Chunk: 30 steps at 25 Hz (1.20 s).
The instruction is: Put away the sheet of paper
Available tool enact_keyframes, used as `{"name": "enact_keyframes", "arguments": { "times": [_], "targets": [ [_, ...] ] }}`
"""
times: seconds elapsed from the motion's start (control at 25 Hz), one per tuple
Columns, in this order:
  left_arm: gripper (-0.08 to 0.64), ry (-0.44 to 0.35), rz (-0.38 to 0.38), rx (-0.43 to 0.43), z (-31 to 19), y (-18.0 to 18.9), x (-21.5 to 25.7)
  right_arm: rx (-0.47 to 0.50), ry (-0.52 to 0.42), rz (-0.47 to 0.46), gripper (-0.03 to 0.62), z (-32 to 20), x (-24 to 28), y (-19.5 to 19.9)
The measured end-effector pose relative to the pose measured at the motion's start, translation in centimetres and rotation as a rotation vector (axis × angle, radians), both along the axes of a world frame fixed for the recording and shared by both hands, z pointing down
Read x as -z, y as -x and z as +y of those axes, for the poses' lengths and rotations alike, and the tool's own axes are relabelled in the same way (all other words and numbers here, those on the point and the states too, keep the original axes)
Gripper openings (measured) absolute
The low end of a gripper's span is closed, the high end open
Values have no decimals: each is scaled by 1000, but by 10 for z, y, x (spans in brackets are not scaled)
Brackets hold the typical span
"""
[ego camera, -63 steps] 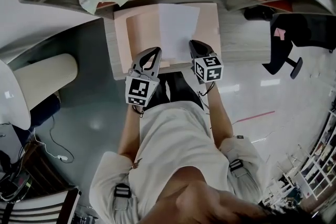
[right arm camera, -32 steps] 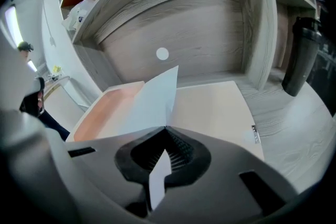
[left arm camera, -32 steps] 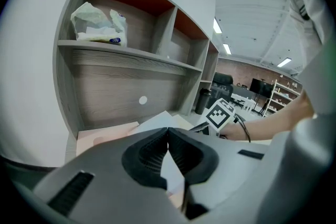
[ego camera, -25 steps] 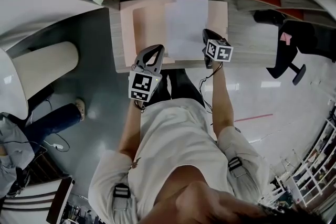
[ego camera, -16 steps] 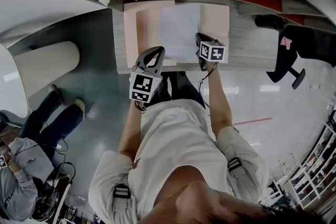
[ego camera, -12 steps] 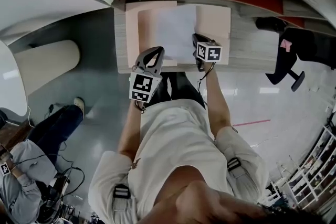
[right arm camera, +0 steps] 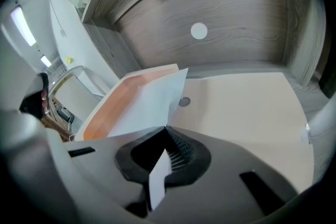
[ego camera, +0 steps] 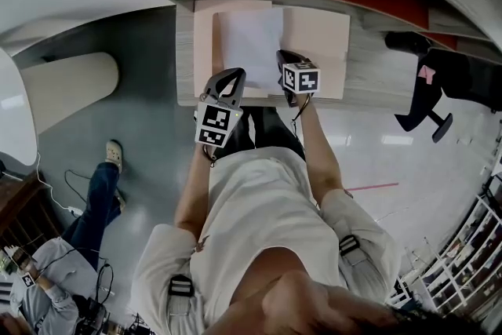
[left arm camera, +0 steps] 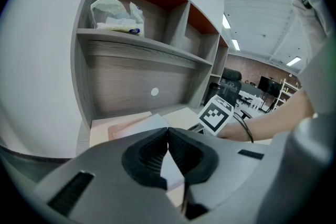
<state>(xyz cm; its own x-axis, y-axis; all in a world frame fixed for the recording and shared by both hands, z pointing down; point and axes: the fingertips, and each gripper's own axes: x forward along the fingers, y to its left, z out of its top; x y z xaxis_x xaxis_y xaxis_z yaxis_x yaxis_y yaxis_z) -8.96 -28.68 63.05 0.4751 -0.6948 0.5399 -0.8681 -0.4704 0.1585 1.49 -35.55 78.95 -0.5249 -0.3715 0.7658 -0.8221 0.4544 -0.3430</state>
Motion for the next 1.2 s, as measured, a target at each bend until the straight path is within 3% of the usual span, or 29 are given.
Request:
{"name": "enact_keyframes", "arguments": {
  "times": [0.56, 0.84, 1.08, 1.2],
  "targets": [
    [21, 48, 11, -10, -6, 3, -22, 83, -18, 24, 20, 7, -4, 48],
    [21, 54, 14, -8, -4, 10, -23, -40, 35, 0, 20, 4, -11, 48],
    [21, 57, 15, -13, -2, 15, -25, -1, 4, 59, 24, 7, -14, 47],
    [21, 53, 17, -17, -3, 15, -24, 25, -4, 74, 143, 8, -13, 46]
  ]
}}
